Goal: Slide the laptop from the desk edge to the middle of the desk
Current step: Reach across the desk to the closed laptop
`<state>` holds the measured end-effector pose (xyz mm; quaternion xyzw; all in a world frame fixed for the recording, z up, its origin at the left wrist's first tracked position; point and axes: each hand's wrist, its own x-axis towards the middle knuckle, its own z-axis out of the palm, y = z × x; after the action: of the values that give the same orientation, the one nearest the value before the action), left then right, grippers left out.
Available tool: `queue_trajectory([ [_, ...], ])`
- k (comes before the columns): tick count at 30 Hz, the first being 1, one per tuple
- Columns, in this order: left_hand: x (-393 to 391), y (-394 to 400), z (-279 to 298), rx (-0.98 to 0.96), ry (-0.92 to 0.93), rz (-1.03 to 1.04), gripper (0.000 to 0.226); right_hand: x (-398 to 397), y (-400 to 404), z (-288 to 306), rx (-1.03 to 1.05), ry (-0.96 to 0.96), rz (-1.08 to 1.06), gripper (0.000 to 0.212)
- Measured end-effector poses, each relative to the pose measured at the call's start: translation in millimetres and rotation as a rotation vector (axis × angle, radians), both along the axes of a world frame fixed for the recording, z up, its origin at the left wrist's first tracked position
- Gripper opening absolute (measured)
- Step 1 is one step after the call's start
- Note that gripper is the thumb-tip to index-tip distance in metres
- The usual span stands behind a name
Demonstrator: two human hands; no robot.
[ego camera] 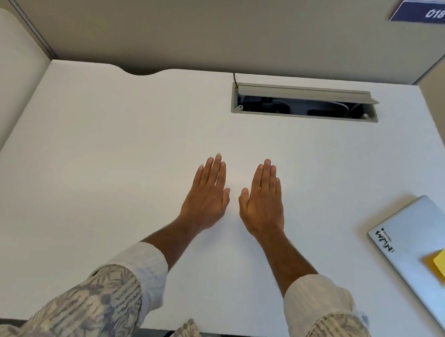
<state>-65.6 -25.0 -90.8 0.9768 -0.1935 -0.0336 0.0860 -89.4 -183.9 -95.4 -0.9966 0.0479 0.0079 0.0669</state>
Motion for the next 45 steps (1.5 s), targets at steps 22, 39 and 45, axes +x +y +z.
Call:
queue_trajectory([
  [22,6.1,-147.8,-3.5,0.009,-0.015,-0.328,0.063,-65.0,-134.1,9.1,0.063,-0.017,-0.367,0.068],
  [39,-16.5,-261.4,4.3,0.019,-0.009,-0.594,0.065,-122.6,-218.1,6.9,0.085,-0.027,-0.635,0.068],
  [45,-26.4,-298.0,3.3,-0.007,0.004,-0.677,0.068,-144.5,-250.5,6.3,0.069,-0.047,-0.704,0.068],
])
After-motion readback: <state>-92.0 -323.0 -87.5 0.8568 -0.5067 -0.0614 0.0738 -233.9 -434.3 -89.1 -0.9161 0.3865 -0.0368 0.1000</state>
